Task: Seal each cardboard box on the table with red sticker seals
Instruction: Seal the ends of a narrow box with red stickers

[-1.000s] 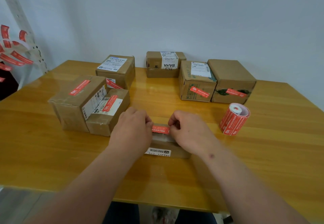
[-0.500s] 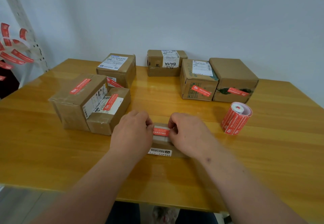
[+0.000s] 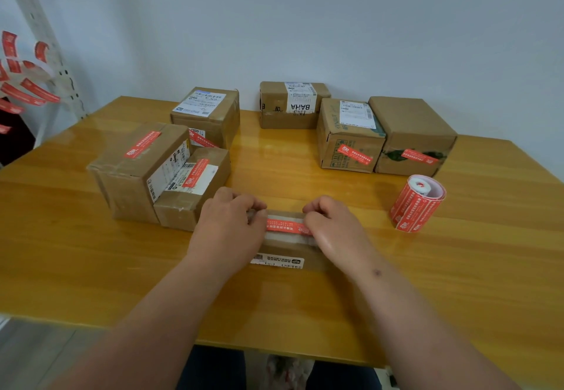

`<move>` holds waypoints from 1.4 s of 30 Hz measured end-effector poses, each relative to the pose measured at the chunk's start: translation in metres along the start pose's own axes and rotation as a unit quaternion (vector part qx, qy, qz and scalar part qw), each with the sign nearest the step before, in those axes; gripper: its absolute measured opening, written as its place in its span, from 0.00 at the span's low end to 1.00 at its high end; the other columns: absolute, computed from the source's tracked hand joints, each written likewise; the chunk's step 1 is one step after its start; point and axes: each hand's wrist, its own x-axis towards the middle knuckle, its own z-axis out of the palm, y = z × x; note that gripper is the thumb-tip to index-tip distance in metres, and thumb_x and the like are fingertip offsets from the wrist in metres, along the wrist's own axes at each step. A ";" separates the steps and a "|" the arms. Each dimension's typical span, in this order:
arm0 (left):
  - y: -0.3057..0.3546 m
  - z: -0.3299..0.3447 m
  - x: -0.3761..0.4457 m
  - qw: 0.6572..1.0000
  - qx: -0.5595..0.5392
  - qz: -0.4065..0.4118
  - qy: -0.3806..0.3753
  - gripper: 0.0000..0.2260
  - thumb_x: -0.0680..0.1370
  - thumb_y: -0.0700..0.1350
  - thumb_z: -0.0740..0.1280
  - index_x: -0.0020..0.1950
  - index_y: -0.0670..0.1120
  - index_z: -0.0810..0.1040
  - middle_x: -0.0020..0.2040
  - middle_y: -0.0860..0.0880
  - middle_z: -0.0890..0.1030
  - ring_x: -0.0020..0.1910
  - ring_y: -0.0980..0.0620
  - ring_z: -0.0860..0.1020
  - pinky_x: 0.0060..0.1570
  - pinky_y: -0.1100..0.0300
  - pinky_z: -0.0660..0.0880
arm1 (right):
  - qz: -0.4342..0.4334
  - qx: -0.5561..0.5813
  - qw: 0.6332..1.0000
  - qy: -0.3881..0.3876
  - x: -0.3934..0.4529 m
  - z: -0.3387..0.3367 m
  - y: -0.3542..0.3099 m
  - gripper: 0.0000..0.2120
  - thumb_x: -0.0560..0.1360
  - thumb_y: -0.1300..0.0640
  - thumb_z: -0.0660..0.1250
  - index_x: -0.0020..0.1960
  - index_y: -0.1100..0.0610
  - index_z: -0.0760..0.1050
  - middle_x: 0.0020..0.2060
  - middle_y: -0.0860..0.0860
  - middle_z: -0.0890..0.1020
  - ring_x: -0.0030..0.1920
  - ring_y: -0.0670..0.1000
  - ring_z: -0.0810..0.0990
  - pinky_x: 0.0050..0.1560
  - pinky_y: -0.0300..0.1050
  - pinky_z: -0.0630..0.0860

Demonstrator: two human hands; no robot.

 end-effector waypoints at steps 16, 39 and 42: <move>0.001 -0.003 0.003 0.998 -0.053 -0.025 -0.029 0.08 0.75 0.50 0.70 0.53 0.55 0.78 0.57 0.53 0.68 0.54 0.54 0.72 0.48 0.63 0.72 | 0.021 0.068 0.997 0.004 0.001 0.003 0.005 0.07 0.74 0.54 0.66 0.52 0.49 0.76 0.54 0.48 0.75 0.52 0.50 0.76 0.51 0.46 0.76; -0.001 -0.002 0.010 0.996 -0.081 -0.039 -0.016 0.02 0.76 0.47 0.69 0.46 0.54 0.81 0.55 0.52 0.74 0.46 0.57 0.76 0.42 0.64 0.72 | 0.002 0.122 0.992 -0.045 -0.004 -0.006 0.011 0.14 0.76 0.61 0.61 0.57 0.47 0.76 0.57 0.48 0.74 0.56 0.50 0.76 0.58 0.51 0.76; -0.001 -0.002 0.010 0.996 -0.080 -0.041 -0.017 0.04 0.77 0.46 0.67 0.47 0.53 0.81 0.55 0.52 0.75 0.45 0.57 0.76 0.39 0.65 0.71 | 0.018 0.162 0.986 -0.037 -0.004 -0.006 0.009 0.13 0.75 0.61 0.60 0.52 0.46 0.78 0.56 0.49 0.75 0.55 0.50 0.76 0.57 0.52 0.76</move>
